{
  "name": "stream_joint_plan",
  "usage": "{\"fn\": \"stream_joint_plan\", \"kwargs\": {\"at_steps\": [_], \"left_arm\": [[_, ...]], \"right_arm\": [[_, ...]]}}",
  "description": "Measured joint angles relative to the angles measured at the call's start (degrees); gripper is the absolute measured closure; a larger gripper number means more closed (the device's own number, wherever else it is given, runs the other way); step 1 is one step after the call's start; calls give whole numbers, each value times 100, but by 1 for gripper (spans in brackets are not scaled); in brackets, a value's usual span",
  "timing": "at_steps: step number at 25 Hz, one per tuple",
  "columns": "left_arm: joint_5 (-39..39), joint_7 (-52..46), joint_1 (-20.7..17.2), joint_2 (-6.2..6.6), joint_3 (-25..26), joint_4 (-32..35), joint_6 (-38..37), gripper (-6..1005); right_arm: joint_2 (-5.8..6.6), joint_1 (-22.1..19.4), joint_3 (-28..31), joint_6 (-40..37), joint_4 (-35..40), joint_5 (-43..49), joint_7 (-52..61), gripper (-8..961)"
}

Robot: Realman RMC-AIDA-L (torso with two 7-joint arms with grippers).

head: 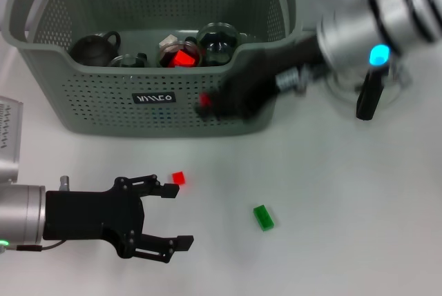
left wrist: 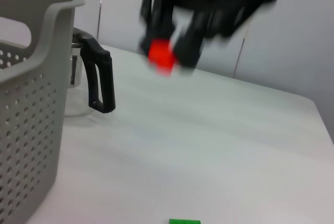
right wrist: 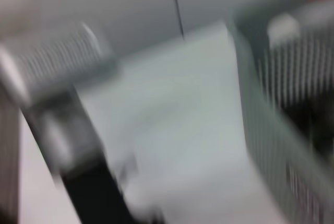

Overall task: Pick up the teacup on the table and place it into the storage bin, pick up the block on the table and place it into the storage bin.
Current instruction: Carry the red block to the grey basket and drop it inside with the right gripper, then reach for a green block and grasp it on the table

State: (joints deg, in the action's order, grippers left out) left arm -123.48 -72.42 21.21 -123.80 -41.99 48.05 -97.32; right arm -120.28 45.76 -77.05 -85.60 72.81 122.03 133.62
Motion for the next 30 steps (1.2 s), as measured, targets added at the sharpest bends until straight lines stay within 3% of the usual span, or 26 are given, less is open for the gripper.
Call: {"fn": "stream_joint_plan", "kwargs": {"at_steps": [3, 7, 16, 24, 30], "left_arm": [[-1, -5, 31, -2, -11, -2, -33, 62], [7, -9, 56, -4, -45, -5, -41, 62], [12, -30, 113, 0, -55, 13, -108, 62], [4, -103, 122, 18, -55, 10, -120, 62], [2, -105, 120, 12, -54, 28, -121, 62]], "right_arm": [[2, 381, 692, -169, 186, -264, 58, 749], [12, 960, 1419, 216, -99, -54, 80, 750], [18, 1692, 1247, 1789, -1653, 994, 33, 750], [2, 1545, 892, 2332, -1675, 1178, -39, 634], [3, 732, 587, 2012, -540, 82, -535, 340]]}}
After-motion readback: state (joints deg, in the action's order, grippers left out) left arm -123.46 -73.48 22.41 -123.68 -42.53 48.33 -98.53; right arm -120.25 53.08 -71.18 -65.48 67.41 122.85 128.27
